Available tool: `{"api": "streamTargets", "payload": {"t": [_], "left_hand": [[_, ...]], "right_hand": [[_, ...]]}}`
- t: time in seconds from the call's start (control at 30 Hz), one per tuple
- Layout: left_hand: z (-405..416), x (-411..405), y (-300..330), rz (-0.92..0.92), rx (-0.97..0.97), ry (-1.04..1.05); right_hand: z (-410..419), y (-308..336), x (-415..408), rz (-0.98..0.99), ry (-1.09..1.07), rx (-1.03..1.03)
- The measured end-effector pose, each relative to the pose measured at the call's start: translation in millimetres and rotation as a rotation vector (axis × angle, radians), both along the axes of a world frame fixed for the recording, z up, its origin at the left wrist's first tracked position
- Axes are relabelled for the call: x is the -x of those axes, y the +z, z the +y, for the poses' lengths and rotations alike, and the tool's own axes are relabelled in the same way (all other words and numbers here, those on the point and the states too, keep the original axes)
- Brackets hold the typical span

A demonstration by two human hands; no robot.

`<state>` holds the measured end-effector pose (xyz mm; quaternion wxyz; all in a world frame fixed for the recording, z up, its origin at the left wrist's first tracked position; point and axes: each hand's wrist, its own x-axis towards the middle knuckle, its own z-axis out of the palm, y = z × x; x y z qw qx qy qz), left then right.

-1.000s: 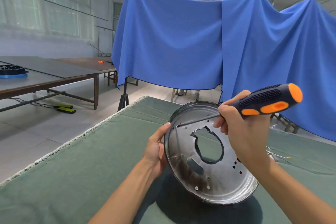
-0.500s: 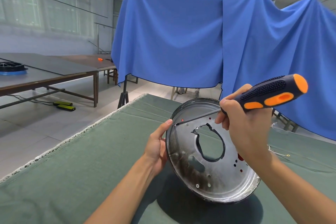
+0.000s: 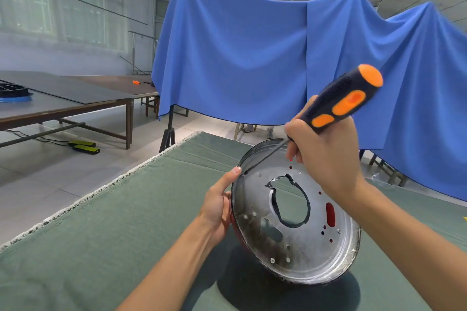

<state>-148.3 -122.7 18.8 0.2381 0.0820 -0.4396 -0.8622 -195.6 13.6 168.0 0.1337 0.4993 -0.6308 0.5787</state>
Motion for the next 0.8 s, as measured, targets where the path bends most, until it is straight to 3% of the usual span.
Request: {"api": "streamTargets", "payload": {"t": [0.3, 0.43, 0.63, 0.8], "left_hand": [[-1.5, 0.4, -2.9, -0.018, -0.056, 0.012], [-2.8, 1.4, -5.7, -0.039, -0.093, 0.026], [7.3, 7.9, -8.4, -0.094, -0.140, 0.018], [16.3, 9.2, -6.5, -0.156, -0.172, 0.004]], "right_hand": [[-23.9, 28.4, -11.7, 0.151, -0.055, -0.374], [-30.1, 28.2, -7.8, 0.175, -0.217, -0.381], [-47.6, 23.4, -0.8, 0.289, -0.630, -0.313], [-60.2, 17.0, 16.1, 0.259, -0.616, -0.324]]}}
